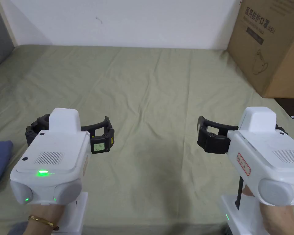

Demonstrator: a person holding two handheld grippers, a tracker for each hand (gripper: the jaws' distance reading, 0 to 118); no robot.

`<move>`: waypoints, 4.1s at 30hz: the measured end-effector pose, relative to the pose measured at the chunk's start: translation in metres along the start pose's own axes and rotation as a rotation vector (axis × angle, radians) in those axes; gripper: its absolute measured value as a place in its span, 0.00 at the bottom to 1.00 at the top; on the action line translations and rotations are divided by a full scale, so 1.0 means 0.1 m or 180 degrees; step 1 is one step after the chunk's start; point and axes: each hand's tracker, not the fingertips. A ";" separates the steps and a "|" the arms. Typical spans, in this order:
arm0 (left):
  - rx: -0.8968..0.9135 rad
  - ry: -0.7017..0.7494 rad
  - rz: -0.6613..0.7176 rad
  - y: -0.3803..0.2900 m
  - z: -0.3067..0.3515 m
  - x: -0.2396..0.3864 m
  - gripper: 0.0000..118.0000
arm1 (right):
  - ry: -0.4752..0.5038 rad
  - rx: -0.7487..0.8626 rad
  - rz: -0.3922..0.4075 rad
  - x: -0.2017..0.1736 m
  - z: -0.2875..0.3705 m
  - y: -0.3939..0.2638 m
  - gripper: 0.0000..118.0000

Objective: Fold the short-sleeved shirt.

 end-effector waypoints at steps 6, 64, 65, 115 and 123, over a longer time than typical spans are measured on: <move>-0.0005 0.0008 0.0079 0.02 0.00 -0.02 1.00 | -0.0003 -0.0004 -0.0070 -0.02 0.01 -0.01 1.00; 0.0014 -0.0020 0.0047 0.02 0.04 0.04 1.00 | 0.0052 0.0040 -0.0063 -0.03 0.08 0.02 1.00; 0.0018 -0.0022 0.0046 0.02 0.04 0.04 1.00 | 0.0053 0.0044 -0.0063 -0.03 0.08 0.02 1.00; -0.1098 -0.0005 0.0163 -0.58 -0.13 0.23 1.00 | -0.0009 -0.2237 -0.0421 -0.57 -0.46 -0.39 0.99; -0.1658 0.0116 0.0558 -1.07 -0.54 0.07 1.00 | 0.0060 -0.2889 0.0180 -0.72 -0.84 -1.26 0.98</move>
